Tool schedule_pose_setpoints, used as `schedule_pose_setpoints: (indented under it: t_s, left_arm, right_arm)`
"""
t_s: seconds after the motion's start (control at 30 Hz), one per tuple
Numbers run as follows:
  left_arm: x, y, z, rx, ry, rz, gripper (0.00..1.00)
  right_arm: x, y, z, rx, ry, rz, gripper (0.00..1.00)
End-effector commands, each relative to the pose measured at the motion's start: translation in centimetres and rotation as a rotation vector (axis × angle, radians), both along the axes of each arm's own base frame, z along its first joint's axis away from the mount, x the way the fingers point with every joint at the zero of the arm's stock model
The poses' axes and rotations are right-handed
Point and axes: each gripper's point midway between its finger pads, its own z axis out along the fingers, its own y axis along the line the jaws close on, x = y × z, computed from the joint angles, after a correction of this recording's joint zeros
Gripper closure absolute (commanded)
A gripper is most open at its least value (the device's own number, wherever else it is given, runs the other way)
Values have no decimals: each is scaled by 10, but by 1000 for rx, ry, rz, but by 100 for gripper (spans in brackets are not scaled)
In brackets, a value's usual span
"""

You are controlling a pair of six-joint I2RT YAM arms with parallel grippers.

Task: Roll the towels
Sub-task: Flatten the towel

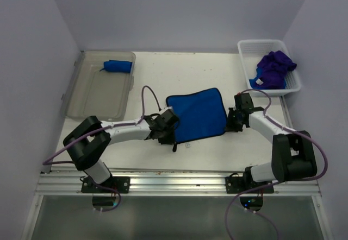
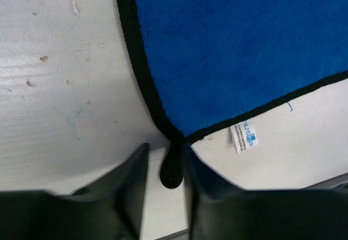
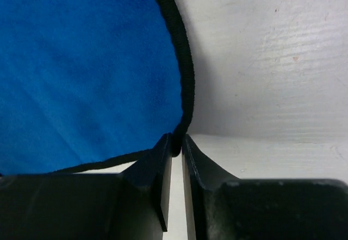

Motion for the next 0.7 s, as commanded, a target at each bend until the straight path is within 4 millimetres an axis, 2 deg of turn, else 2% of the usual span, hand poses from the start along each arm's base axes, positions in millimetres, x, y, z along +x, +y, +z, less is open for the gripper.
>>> schedule_pose_setpoints:
  t_s: [0.0,0.07,0.1,0.13,0.17,0.23,0.27,0.33,0.37,0.43,0.47,0.5,0.57,0.6,0.67]
  left_arm:
    - [5,6,-11,72,-4,20,74]
    - [10,11,-10,100,-20,29,84]
    - [11,12,-8,98,-27,33,93]
    - [12,14,-6,101,-33,36,97]
    - [13,16,-4,101,-40,35,100]
    - [12,23,-1,119,-49,37,100]
    - [12,27,0,126,-49,40,100]
    - [8,35,3,131,-49,40,100]
    - [7,38,4,131,-52,48,100]
    - [4,45,9,126,-60,58,100]
    - [4,46,11,123,-63,65,96]
    - [2,49,14,116,-68,67,74]
    - [0,49,16,108,-71,65,47]
    - [1,48,17,98,-75,64,38]
    - [2,44,17,84,-73,58,37]
  right_arm:
    - [5,4,-1,36,-32,-31,86]
    - [0,4,-5,46,-30,-48,95]
    - [-1,8,-4,68,-37,-48,100]
    - [0,11,-3,91,-52,-53,100]
    - [-9,15,-10,120,-35,-70,100]
    - [-12,25,-9,172,-56,-72,100]
    - [-22,27,-15,185,-36,-93,100]
    - [-27,32,-11,198,-69,-99,100]
    - [-36,33,-15,205,-61,-104,100]
    - [-40,38,-11,220,-84,-118,100]
    - [-46,38,-13,221,-74,-132,100]
    - [-49,38,-14,216,-73,-130,100]
    - [-53,33,-14,196,-82,-151,100]
    - [-54,31,-14,188,-86,-154,100]
    - [-55,30,-17,181,-76,-149,100]
